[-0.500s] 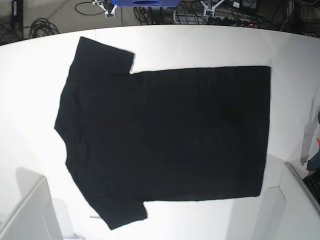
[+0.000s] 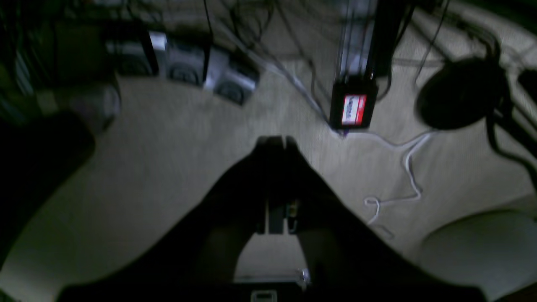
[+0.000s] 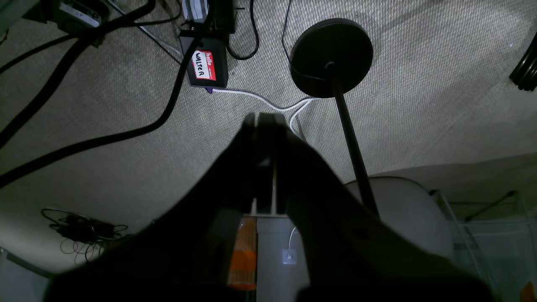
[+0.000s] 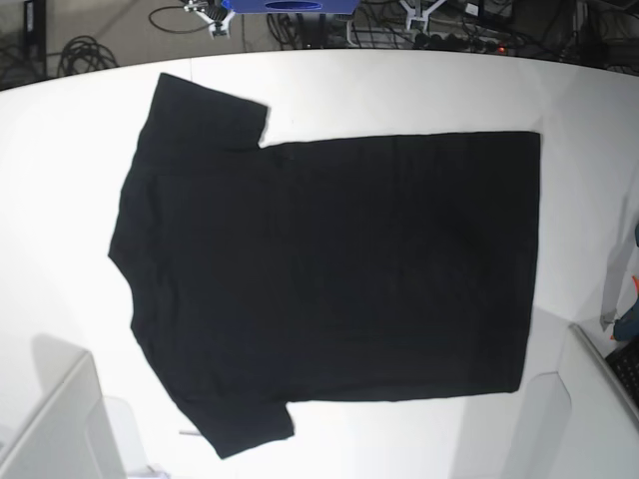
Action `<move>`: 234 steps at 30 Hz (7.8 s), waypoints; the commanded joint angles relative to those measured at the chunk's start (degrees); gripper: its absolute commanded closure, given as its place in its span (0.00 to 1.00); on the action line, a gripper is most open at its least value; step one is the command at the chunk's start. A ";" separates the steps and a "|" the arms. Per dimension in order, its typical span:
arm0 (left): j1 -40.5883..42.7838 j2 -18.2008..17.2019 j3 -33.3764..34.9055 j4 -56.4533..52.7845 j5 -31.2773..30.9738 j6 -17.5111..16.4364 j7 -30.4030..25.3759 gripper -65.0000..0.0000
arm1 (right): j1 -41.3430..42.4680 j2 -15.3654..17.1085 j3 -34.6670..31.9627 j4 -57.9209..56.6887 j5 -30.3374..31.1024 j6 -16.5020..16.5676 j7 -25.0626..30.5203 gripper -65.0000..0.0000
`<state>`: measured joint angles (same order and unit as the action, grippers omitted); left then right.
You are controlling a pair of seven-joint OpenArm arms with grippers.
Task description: Fold the T-shirt properly
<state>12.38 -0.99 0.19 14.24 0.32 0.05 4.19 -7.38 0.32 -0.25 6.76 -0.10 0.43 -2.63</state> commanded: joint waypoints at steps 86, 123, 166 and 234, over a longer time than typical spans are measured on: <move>50.43 -13.38 -23.53 98.07 -24.01 0.25 -3.97 0.62 | -27.66 11.07 23.94 101.06 64.14 5.77 -27.04 0.66; 37.60 -18.21 -23.61 85.23 -52.32 -6.43 1.13 0.38 | -24.76 11.68 20.08 85.85 58.25 12.10 -32.93 0.64; 17.02 -16.02 -25.90 71.87 -59.88 -6.69 28.12 1.00 | -25.02 11.51 20.08 86.38 58.25 12.10 -32.66 1.00; -10.14 -11.71 -41.28 80.93 -45.02 -6.34 63.73 1.00 | 20.08 10.72 24.38 70.82 47.70 0.41 -52.71 1.00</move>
<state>2.76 -11.88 -40.84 94.52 -43.77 -6.04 68.58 11.38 9.96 23.99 76.53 46.70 0.45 -56.45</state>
